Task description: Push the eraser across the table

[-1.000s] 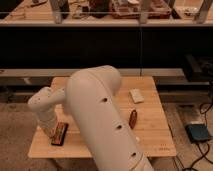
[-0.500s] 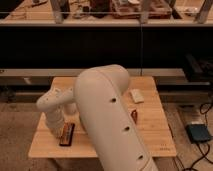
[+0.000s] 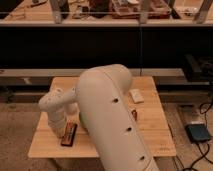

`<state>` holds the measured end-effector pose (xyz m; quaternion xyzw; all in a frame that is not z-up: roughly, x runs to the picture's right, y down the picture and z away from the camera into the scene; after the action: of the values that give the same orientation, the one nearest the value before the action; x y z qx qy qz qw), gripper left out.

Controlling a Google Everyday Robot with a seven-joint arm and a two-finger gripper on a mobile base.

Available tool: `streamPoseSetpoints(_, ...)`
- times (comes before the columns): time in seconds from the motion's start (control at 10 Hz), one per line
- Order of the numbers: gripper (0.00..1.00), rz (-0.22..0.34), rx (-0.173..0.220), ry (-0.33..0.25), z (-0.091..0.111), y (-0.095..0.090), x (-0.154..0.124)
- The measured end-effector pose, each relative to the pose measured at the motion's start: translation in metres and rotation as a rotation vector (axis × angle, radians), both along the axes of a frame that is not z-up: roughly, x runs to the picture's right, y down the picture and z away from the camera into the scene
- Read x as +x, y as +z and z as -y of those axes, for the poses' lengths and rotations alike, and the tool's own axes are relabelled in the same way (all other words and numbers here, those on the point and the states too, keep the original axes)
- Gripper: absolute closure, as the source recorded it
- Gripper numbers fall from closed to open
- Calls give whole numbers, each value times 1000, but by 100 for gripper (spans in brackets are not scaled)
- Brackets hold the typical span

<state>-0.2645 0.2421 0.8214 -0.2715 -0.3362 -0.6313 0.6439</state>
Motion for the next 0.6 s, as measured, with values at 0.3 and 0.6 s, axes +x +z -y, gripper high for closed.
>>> streamPoseSetpoints(0.3, 100, -98, 9, 44, 4, -8, 59)
streamPoseSetpoints(0.6, 100, -182, 10, 94, 11, -22, 120)
